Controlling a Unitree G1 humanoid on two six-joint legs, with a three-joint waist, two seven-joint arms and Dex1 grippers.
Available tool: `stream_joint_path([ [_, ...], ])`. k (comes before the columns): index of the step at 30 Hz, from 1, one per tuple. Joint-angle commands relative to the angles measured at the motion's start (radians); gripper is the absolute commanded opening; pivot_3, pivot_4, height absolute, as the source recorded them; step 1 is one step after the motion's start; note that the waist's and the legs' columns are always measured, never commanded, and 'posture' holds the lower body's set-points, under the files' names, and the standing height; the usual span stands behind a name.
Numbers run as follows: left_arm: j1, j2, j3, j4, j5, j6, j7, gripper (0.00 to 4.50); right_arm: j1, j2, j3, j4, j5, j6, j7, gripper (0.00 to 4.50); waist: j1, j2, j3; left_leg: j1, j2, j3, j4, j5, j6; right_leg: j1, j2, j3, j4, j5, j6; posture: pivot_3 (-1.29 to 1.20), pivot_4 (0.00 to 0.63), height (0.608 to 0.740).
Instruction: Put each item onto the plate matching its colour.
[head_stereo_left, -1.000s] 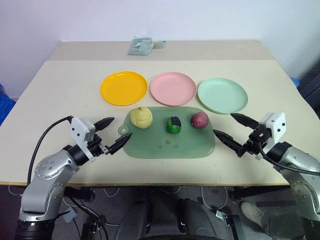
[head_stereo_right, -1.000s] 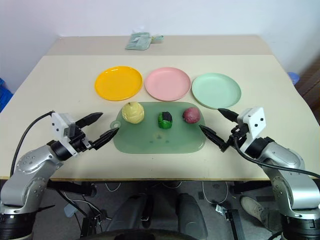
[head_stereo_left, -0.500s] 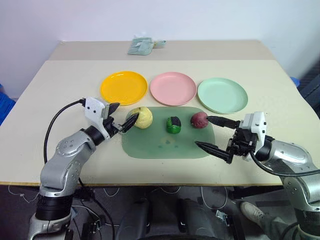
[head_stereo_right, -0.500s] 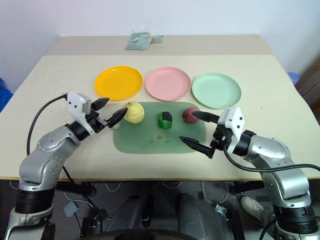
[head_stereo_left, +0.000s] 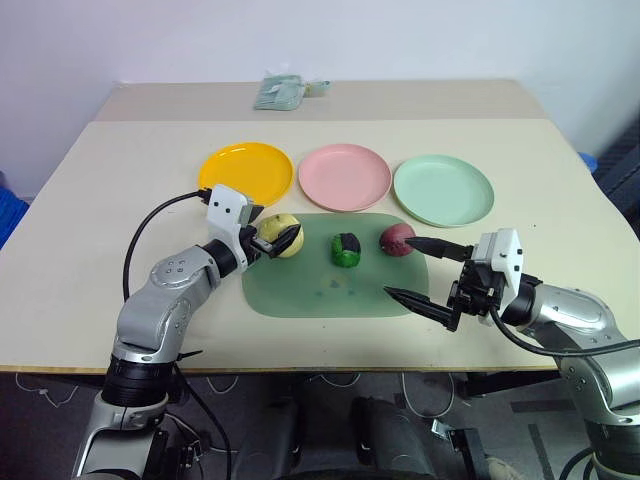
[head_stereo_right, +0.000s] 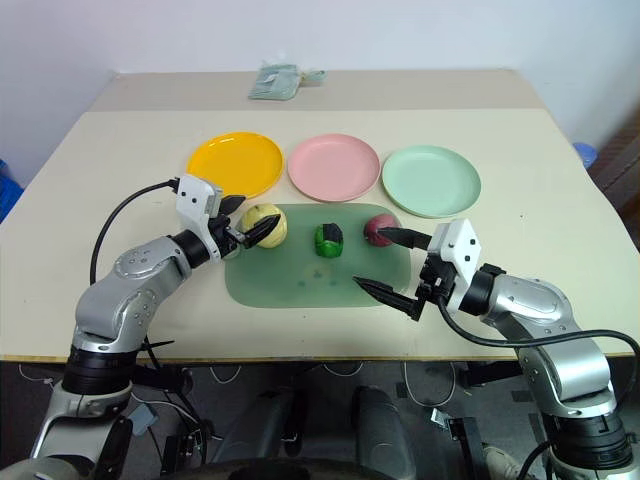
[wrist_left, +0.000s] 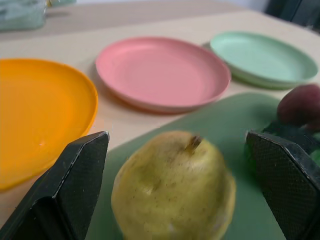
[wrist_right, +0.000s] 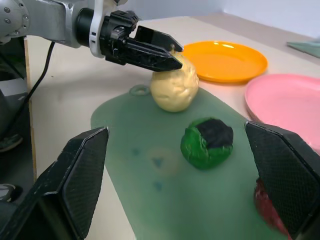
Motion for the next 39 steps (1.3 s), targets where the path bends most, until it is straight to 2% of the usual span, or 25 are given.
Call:
stream_joint_path([
  [1, -0.038, 0.000, -0.001, 0.020, 0.022, -0.015, -0.011, 4.50, -0.002, -0.002, -0.034, -0.059, 0.012, -0.016, -0.017, 4.44, 0.000, 0.000, 0.000, 0.000, 0.000, 0.000, 0.000, 0.000, 0.000, 0.000, 0.000, 0.000, 0.000, 0.000, 0.000, 0.00, 0.150, 0.740],
  [4, -0.058, -0.012, -0.005, 0.052, 0.034, -0.026, -0.016, 3.63, -0.005, -0.002, -0.034, -0.063, 0.011, -0.014, -0.029, 4.50, 0.002, 0.000, 0.000, 0.000, 0.000, 0.000, 0.000, 0.000, 0.000, 0.000, 0.000, 0.000, 0.000, 0.000, 0.000, 0.00, 0.150, 0.740],
  [6, -0.067, -0.021, -0.006, 0.066, 0.043, -0.043, -0.016, 2.68, -0.007, -0.004, -0.036, -0.062, 0.010, -0.015, -0.033, 4.50, 0.002, 0.000, 0.000, 0.000, 0.000, 0.000, 0.000, 0.000, 0.000, 0.000, 0.000, 0.000, 0.000, 0.000, 0.000, 0.00, 0.150, 0.740],
  [11, -0.083, -0.035, 0.017, 0.075, 0.046, -0.067, -0.014, 2.68, -0.020, -0.006, -0.036, -0.060, 0.008, -0.009, -0.048, 4.50, 0.000, 0.000, 0.000, 0.000, 0.000, 0.000, 0.000, 0.000, 0.000, 0.000, 0.000, 0.000, 0.000, 0.000, 0.000, 0.00, 0.150, 0.740],
  [16, -0.171, -0.056, 0.091, 0.142, 0.054, -0.094, 0.056, 2.68, -0.042, -0.002, -0.026, -0.042, -0.001, -0.013, -0.055, 4.50, 0.002, -0.001, 0.000, 0.000, 0.000, 0.000, 0.001, 0.000, 0.000, 0.000, 0.000, 0.000, 0.001, 0.000, 0.000, 0.00, 0.150, 0.740],
  [25, -0.441, -0.059, 0.134, 0.509, 0.159, -0.263, 0.143, 2.68, -0.065, 0.014, -0.007, -0.014, -0.025, -0.040, -0.061, 4.50, 0.001, -0.001, 0.000, 0.000, -0.001, 0.000, 0.001, 0.000, 0.000, 0.000, 0.000, -0.001, 0.001, 0.001, 0.002, 0.00, 0.150, 0.740],
  [30, -0.383, -0.075, 0.102, 0.412, 0.084, -0.218, -0.003, 2.68, -0.030, 0.017, -0.021, -0.018, -0.035, -0.065, -0.066, 4.50, -0.001, -0.001, 0.000, 0.000, -0.001, 0.000, 0.001, 0.000, 0.000, 0.000, 0.000, 0.000, 0.001, 0.001, 0.002, 0.00, 0.150, 0.740],
  [33, -0.289, -0.055, 0.090, 0.273, -0.011, -0.138, -0.129, 2.68, -0.008, 0.023, -0.026, -0.025, -0.040, -0.076, -0.079, 4.50, -0.003, -0.001, 0.000, 0.000, -0.001, 0.000, 0.001, 0.000, 0.000, -0.001, 0.000, 0.000, 0.002, 0.001, 0.002, 0.00, 0.150, 0.740],
  [36, -0.255, -0.033, 0.096, 0.216, -0.049, -0.088, -0.174, 3.55, -0.004, 0.027, -0.021, -0.020, -0.046, -0.085, -0.084, 4.50, -0.002, -0.001, 0.000, 0.000, -0.001, 0.000, 0.001, 0.000, 0.000, -0.001, 0.000, 0.001, 0.003, 0.001, 0.002, 0.00, 0.150, 0.740],
  [38, -0.250, -0.017, 0.097, 0.193, -0.060, -0.062, -0.189, 4.47, -0.010, 0.031, -0.015, -0.015, -0.050, -0.088, -0.087, 4.50, 0.000, -0.001, 0.000, 0.000, -0.001, 0.000, 0.002, 0.000, 0.000, -0.001, 0.000, 0.001, 0.004, 0.001, 0.002, 0.00, 0.150, 0.740],
  [39, -0.249, -0.010, 0.095, 0.187, -0.057, -0.056, -0.190, 4.47, -0.014, 0.034, -0.012, -0.012, -0.052, -0.089, -0.088, 4.50, 0.000, -0.001, 0.000, 0.000, -0.001, 0.000, 0.003, 0.000, 0.000, -0.001, 0.000, 0.001, 0.005, 0.001, 0.002, 0.00, 0.150, 0.740],
])
